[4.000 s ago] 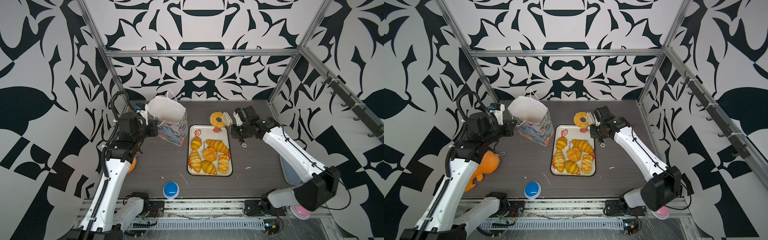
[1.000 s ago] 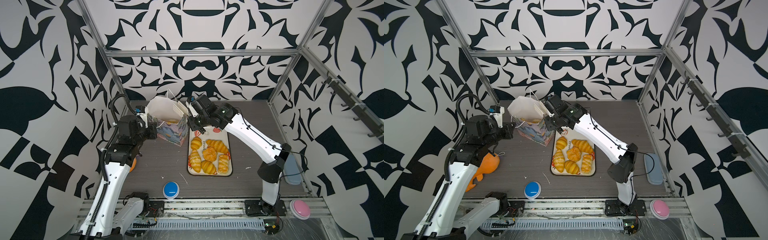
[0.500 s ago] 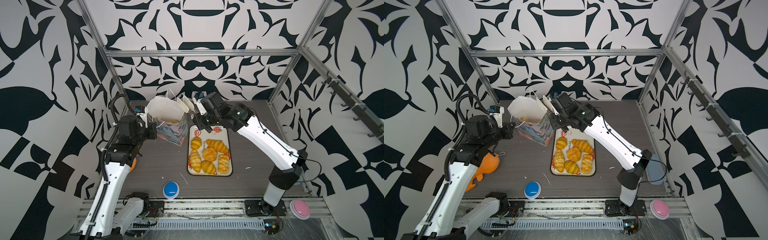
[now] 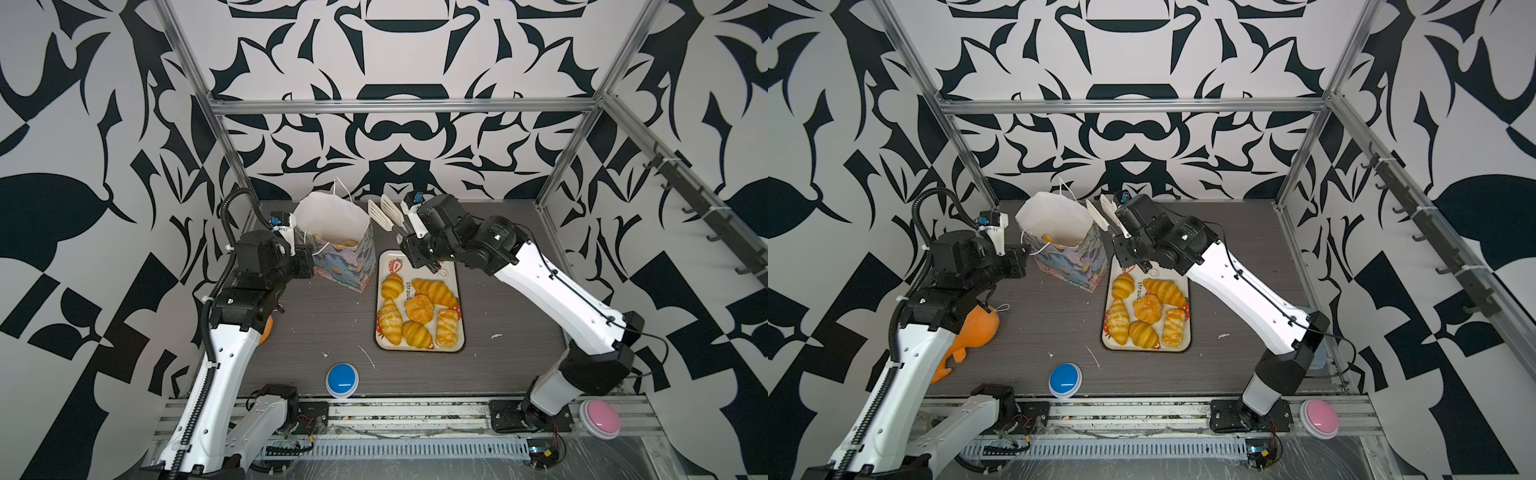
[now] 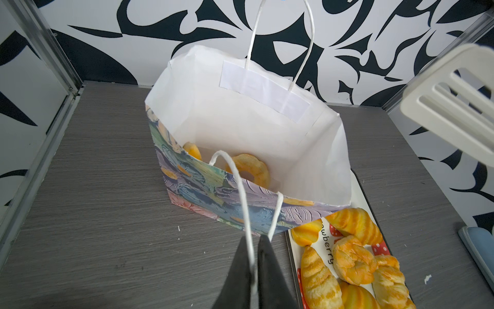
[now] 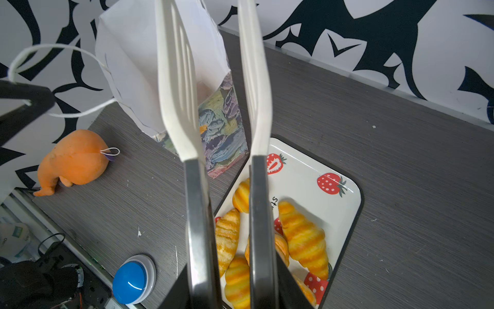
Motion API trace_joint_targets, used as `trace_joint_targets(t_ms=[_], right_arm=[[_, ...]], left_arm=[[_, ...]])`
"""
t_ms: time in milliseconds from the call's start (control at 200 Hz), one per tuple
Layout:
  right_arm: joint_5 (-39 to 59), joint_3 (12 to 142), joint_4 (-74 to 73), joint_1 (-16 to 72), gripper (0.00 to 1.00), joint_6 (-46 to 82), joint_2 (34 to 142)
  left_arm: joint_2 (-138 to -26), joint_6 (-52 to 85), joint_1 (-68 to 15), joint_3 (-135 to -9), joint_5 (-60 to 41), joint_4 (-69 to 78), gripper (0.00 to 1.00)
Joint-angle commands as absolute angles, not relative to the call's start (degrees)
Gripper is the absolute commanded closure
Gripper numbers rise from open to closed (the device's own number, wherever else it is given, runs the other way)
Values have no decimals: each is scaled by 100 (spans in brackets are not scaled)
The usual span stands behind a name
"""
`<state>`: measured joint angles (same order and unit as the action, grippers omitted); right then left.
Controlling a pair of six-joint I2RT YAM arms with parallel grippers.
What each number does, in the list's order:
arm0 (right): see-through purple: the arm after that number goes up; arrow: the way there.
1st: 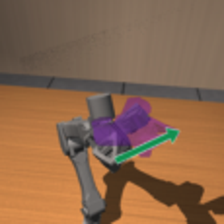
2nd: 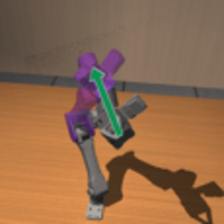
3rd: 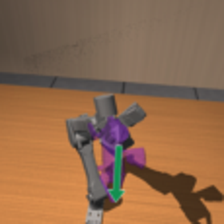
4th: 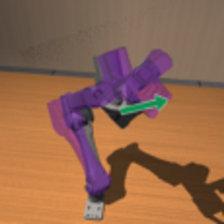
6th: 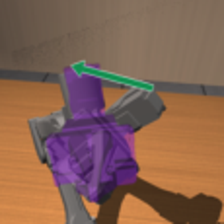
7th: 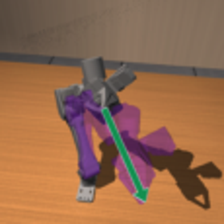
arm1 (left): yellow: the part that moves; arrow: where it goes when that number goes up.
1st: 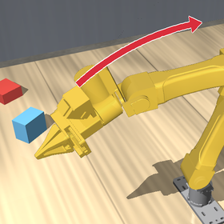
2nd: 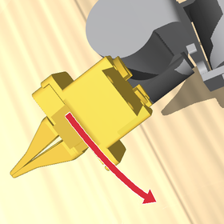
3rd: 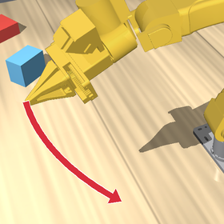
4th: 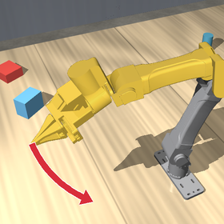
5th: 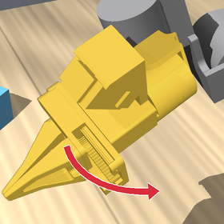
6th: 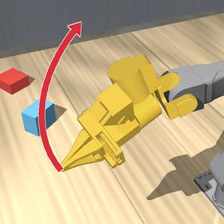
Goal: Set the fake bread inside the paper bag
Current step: 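Raise the empty tongs out of the bag and move over the tray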
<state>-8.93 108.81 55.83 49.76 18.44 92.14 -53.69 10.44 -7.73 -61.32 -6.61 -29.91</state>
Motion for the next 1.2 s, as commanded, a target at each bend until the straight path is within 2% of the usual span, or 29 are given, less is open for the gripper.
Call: trace_joint_targets(t_ms=[0,460,680,945,1195], right_arm=[[-1255,10580,5201,4907,61,1732,8749],[-1159,8277,4291,4518,60,1823,7667],[-572,7409,3924,4430,59,1893,7427],[-129,7165,3896,4178,60,1827,7487],[113,7097,3650,4168,59,2033,7855]], left_arm=[[-5360,987,-756,-6040,-658,-3095,89],[-5346,745,-757,-5724,-1077,-2647,89],[-5278,652,-767,-5606,-1025,-2470,88],[-5349,580,-764,-5678,-699,-2507,87],[-5509,648,-763,-5814,-852,-2447,88]])
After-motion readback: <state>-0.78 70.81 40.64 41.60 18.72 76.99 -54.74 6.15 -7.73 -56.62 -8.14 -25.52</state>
